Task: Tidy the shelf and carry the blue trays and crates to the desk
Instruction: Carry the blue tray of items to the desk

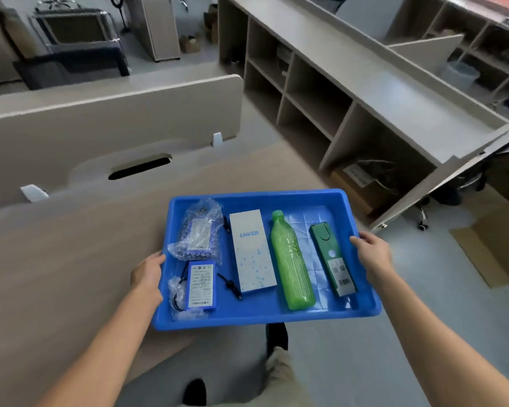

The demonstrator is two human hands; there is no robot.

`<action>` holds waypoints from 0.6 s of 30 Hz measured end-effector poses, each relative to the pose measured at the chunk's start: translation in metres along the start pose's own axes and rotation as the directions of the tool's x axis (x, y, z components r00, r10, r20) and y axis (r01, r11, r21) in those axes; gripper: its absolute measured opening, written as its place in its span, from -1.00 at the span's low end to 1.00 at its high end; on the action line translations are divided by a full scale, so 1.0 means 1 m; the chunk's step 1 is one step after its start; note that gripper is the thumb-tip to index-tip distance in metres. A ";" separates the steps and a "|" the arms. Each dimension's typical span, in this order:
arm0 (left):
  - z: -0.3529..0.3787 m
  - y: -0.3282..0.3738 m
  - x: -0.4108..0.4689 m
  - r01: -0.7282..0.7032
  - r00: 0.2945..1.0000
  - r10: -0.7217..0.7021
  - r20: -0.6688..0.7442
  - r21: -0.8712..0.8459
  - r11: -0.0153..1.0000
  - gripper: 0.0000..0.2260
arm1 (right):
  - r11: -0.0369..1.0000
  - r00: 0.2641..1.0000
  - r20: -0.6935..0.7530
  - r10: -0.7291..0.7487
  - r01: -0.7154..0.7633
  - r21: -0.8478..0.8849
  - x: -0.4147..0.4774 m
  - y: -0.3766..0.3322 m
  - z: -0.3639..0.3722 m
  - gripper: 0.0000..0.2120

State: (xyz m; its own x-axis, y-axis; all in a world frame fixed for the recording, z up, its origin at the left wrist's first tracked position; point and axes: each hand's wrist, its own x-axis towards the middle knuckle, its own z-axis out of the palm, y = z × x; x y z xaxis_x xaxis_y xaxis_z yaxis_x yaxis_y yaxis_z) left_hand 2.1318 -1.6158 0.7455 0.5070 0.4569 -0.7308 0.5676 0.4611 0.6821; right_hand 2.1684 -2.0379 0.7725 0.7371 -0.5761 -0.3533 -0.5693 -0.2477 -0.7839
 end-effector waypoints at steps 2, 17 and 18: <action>0.024 -0.004 0.017 0.025 0.998 -0.028 -0.063 -0.059 0.998 -0.72 | 0.999 0.997 0.069 -0.028 0.030 -0.035 0.053 -0.022 0.016 -0.78; 0.146 0.003 0.110 0.101 0.917 -0.190 -0.351 -0.257 0.961 -0.64 | 0.897 0.888 0.439 -0.138 0.300 -0.325 0.289 -0.130 0.147 -0.73; 0.154 0.011 0.105 0.092 0.917 -0.176 -0.358 -0.241 0.966 -0.66 | 0.892 0.884 0.448 -0.137 0.306 -0.332 0.296 -0.133 0.155 -0.71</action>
State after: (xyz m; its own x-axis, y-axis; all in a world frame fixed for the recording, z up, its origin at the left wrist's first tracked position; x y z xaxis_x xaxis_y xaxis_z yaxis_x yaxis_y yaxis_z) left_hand 2.2916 -1.6802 0.6724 0.1332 0.6099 -0.7812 0.4387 0.6705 0.5983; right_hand 2.5187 -2.0548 0.6934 0.8921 -0.1261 -0.4338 -0.4030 -0.6560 -0.6382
